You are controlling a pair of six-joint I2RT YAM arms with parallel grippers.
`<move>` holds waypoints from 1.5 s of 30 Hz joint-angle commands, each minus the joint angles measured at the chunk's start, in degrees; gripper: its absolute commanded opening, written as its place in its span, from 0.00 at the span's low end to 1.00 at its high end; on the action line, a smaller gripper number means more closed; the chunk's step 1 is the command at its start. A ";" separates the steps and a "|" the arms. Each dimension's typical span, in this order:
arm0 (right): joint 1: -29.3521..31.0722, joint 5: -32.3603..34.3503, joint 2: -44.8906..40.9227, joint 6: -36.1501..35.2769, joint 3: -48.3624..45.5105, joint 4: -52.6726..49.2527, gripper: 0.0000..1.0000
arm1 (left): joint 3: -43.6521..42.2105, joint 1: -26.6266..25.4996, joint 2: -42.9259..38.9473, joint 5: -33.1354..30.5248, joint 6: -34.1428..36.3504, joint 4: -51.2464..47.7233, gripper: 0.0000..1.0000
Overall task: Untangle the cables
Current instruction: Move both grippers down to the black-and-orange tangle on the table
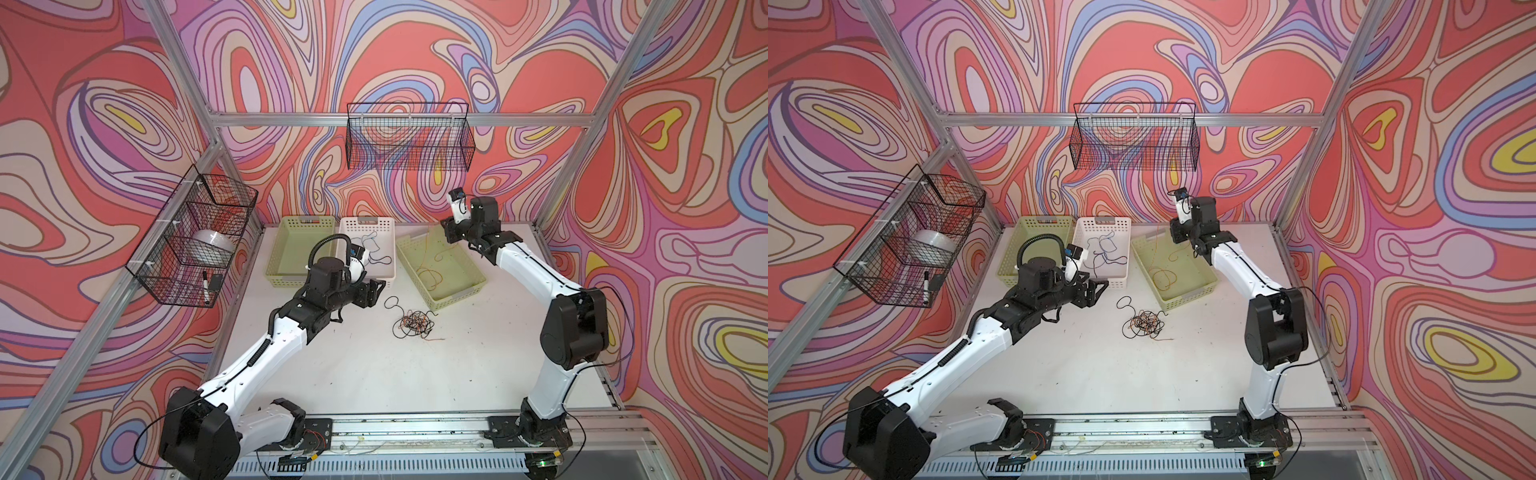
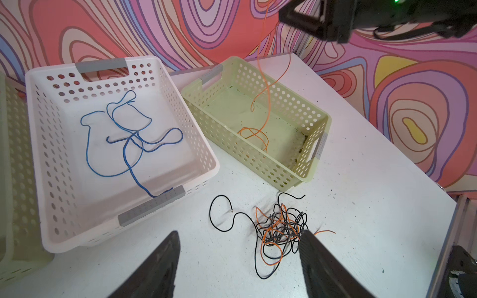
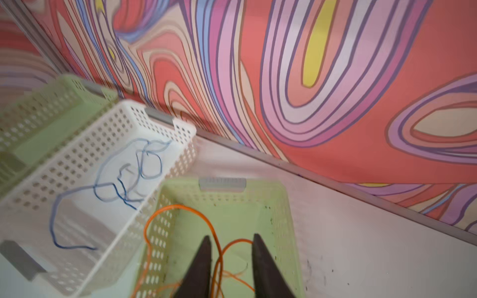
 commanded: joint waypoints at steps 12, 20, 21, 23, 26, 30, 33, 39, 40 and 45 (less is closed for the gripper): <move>1.52 4.58 -10.06 6.98 -4.82 -6.36 0.68 | -4.74 -2.40 1.12 -4.83 -4.22 1.87 0.75; 16.11 -2.50 -16.78 7.21 -19.44 -5.57 0.65 | -6.13 -2.34 3.07 -13.07 -12.12 1.86 0.74; 17.64 -2.78 -17.21 8.42 -21.48 -5.11 0.64 | -6.73 -2.33 2.91 -14.11 -13.01 2.16 0.74; 19.07 -4.03 -17.85 10.78 -25.56 -3.59 0.63 | -7.76 -2.34 2.53 -14.94 -14.23 3.07 0.74; 20.81 -4.59 -16.81 12.07 -29.51 -2.83 0.60 | -8.64 -2.33 2.47 -14.04 -14.96 3.97 0.75; 22.00 -0.79 -15.09 10.97 -30.61 -3.80 0.59 | -9.58 -2.33 2.66 -12.55 -14.79 3.99 0.74; 22.00 0.14 -14.51 9.79 -30.57 -4.00 0.58 | -10.73 -2.79 2.33 -10.51 -12.94 4.53 0.73; 21.96 1.82 -16.29 11.04 -31.18 -5.35 0.55 | -9.90 -8.73 3.12 -8.71 -2.55 3.10 0.73; 21.92 2.79 -17.92 12.03 -31.72 -4.55 0.55 | -9.40 -10.06 3.66 -8.64 -1.17 3.00 0.73; 21.31 8.72 -25.94 15.63 -32.64 -3.78 0.54 | -3.50 -14.48 11.35 -8.81 1.87 2.79 0.71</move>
